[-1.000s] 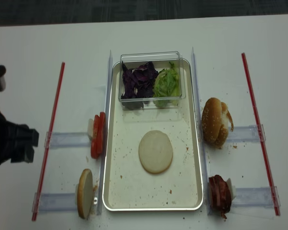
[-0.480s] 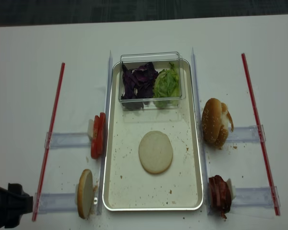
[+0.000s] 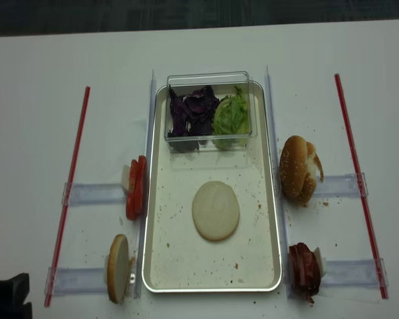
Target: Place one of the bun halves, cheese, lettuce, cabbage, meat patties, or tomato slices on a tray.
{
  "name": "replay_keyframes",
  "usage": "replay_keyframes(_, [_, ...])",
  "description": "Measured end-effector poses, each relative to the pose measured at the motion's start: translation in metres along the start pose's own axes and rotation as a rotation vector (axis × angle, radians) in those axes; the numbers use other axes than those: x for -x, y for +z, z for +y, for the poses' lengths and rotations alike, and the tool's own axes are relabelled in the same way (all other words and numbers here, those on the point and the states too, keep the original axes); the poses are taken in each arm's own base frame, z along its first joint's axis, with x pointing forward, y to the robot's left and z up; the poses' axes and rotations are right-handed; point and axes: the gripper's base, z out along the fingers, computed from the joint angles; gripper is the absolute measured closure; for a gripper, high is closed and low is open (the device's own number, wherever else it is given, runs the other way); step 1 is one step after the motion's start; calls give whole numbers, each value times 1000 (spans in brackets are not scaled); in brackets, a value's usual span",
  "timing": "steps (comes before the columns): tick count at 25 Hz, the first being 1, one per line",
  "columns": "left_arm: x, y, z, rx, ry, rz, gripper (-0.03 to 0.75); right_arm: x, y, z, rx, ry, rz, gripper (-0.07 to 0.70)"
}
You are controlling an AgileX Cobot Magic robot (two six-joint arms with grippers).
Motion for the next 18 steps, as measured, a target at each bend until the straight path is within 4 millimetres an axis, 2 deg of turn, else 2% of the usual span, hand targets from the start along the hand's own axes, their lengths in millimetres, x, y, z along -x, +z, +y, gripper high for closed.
replay_keyframes(9, [-32, -30, 2, -9, -12, -287, 244, 0, 0, 0, 0, 0, 0, -67])
replay_keyframes(18, [-35, -31, 3, -7, -10, -301, 244, 0, 0, 0, -2, -1, 0, -67])
